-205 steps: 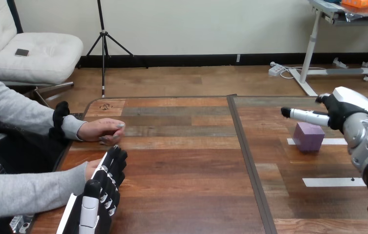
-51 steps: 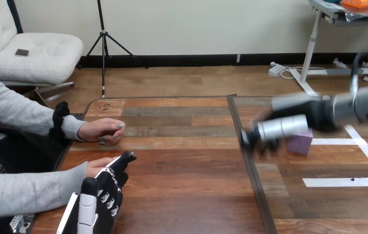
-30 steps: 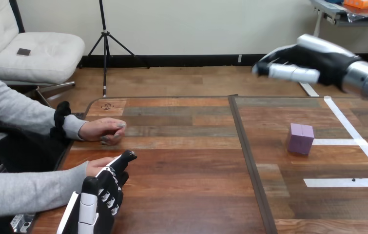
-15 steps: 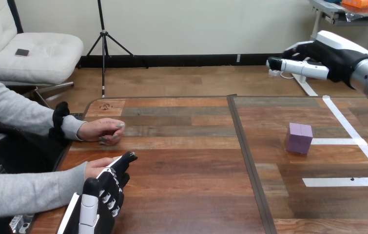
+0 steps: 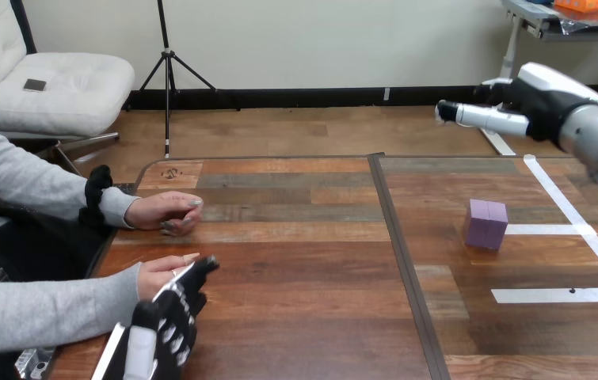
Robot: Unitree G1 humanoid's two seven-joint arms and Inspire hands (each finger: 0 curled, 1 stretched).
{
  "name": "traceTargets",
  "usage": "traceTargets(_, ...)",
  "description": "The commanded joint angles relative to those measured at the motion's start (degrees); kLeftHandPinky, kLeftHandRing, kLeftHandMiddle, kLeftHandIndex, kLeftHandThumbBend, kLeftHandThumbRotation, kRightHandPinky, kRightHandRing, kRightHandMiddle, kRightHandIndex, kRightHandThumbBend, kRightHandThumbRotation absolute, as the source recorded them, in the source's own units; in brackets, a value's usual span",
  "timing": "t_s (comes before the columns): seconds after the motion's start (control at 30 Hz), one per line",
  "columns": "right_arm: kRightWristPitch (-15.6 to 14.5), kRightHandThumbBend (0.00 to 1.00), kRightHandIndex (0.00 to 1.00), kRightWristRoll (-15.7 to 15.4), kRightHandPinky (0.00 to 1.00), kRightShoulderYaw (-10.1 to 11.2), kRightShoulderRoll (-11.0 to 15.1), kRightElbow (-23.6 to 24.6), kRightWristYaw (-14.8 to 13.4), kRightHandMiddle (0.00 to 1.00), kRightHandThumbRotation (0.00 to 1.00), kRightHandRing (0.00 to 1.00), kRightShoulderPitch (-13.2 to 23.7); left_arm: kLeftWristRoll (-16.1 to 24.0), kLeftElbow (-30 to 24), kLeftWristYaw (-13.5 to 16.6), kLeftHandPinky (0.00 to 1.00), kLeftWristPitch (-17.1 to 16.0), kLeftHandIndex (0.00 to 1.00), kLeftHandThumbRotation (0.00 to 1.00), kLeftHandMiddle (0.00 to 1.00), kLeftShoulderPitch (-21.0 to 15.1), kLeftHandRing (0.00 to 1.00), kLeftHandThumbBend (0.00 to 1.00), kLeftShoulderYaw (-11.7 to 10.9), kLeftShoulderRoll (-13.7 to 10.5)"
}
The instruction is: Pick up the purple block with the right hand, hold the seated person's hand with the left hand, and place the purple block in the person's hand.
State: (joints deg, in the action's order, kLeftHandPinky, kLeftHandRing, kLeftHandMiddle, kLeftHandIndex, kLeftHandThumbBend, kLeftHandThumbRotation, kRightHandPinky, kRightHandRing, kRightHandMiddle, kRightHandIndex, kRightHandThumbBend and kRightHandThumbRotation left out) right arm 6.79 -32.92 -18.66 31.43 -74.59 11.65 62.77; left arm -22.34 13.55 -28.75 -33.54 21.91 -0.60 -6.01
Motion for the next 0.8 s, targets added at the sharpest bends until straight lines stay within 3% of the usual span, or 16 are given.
traceTargets(0.0, -1.86, 0.96, 0.95, -0.84, 0.89, -1.04, -2.22, -1.24, -1.75, 0.98, 1.00, 0.96, 5.01, -0.13, -2.87, -0.33, 1.00, -1.81, 0.83, 1.00, 0.94, 1.49, 0.99, 0.79, 0.59, 2.80)
traceTargets(0.33, -3.76, 0.97, 0.94, -0.34, 0.90, -0.89, -4.51, -2.13, -2.23, 0.95, 1.00, 0.95, 1.92, -0.48, -3.64, -0.54, 1.00, -2.16, 0.84, 1.00, 0.94, 2.73, 1.00, 0.80, 1.23, 2.56)
traceTargets(0.57, -3.18, 0.98, 0.92, 0.23, 0.70, -0.50, -5.80, -2.54, -3.27, 0.84, 1.00, 0.81, -0.88, -0.63, -4.44, -0.04, 1.00, -1.86, 0.84, 1.00, 0.94, 3.55, 1.00, 0.81, 1.51, 2.65)
traceTargets(0.77, -2.34, 0.99, 0.90, 0.66, 0.65, -0.30, -7.03, -2.76, -3.65, 0.80, 1.00, 0.77, -3.49, -1.15, -4.88, -0.17, 1.00, -1.91, 0.84, 1.00, 0.94, 4.09, 1.00, 0.81, 1.79, 2.54)
